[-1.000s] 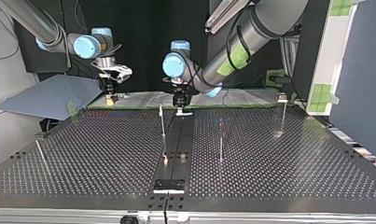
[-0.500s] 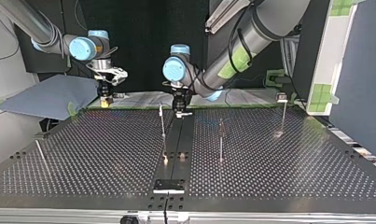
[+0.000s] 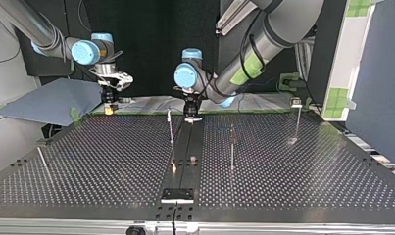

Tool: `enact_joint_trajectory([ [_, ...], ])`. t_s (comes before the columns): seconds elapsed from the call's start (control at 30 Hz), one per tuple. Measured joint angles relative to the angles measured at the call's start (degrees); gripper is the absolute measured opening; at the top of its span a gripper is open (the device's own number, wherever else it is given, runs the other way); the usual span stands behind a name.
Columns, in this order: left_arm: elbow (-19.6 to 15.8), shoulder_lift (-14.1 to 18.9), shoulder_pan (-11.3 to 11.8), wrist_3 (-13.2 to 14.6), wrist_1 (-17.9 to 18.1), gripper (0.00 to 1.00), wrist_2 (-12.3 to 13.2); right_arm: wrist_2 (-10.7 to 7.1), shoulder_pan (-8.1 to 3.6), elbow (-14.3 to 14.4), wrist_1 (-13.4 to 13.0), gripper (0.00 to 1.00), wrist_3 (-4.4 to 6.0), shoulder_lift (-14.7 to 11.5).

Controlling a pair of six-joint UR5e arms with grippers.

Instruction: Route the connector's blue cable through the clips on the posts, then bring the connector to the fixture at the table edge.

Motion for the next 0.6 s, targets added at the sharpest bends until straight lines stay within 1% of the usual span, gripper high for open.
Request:
enact_joint_trajectory([
  [0.3, 2.04, -0.23, 0.35, 0.06, -0.91, 0.00, 0.05, -0.11, -0.51, -0.44, 0.02, 0.00, 0.08, 0.12],
  [0.6, 3.15, -0.24, 1.01, 0.17, -1.87, 0.00, 0.36, -0.15, -1.40, -1.65, 0.36, 0.00, 0.16, 0.34],
])
